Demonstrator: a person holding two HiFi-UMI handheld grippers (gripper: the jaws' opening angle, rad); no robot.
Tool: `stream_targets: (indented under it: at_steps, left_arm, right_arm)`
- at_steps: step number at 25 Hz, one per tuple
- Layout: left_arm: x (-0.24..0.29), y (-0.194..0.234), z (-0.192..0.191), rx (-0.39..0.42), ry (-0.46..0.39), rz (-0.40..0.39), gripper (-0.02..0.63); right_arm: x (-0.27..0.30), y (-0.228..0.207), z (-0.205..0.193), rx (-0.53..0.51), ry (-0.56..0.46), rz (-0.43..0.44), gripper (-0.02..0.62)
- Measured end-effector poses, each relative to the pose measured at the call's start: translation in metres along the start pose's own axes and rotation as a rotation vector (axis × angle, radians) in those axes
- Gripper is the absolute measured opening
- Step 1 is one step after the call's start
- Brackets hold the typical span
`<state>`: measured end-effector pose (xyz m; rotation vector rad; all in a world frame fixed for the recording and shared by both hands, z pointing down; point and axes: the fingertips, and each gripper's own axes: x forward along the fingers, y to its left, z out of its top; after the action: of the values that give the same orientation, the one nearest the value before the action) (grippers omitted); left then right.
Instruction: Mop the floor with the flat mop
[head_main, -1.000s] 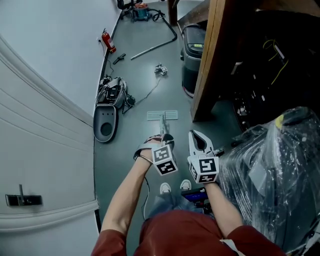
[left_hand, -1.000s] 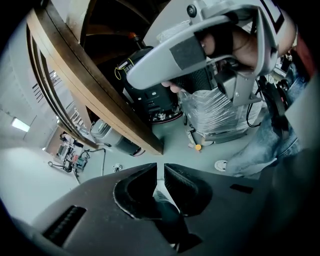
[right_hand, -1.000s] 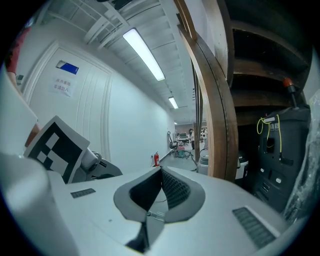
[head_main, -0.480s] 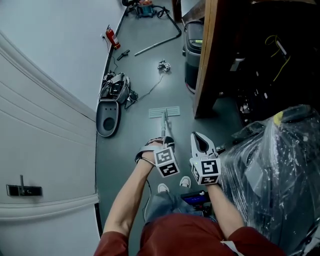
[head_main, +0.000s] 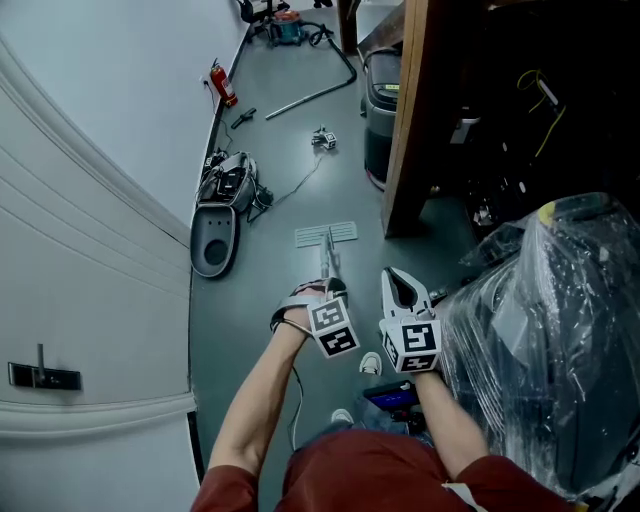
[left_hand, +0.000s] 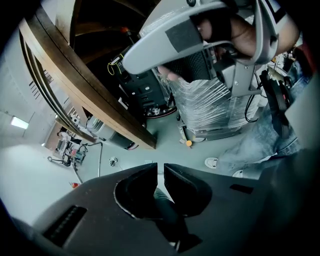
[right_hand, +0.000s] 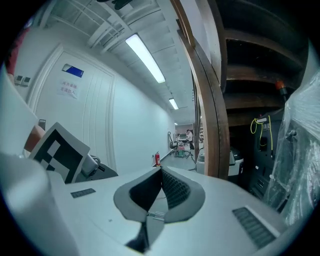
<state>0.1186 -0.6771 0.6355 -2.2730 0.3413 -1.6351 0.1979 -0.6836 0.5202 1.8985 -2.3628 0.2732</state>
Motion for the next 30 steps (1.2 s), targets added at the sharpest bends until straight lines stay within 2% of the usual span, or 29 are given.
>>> stream_targets:
  at_steps: [15, 25, 30]
  left_arm:
    - [-0.050, -0.093, -0.026, 0.008, -0.026, -0.005, 0.051]
    - [-0.095, -0.178, -0.038, 0.042, -0.028, -0.020, 0.051]
    - [-0.116, -0.218, -0.037, 0.037, -0.025, -0.026, 0.051]
  right_arm:
    - [-0.092, 0.068, -0.010, -0.058, -0.003, -0.030, 0.017]
    - [-0.192, 0.110, -0.019, -0.086, -0.001, -0.076, 0.017]
    - [-0.230, 0.126, -0.018, -0.088, -0.002, -0.070, 0.017]
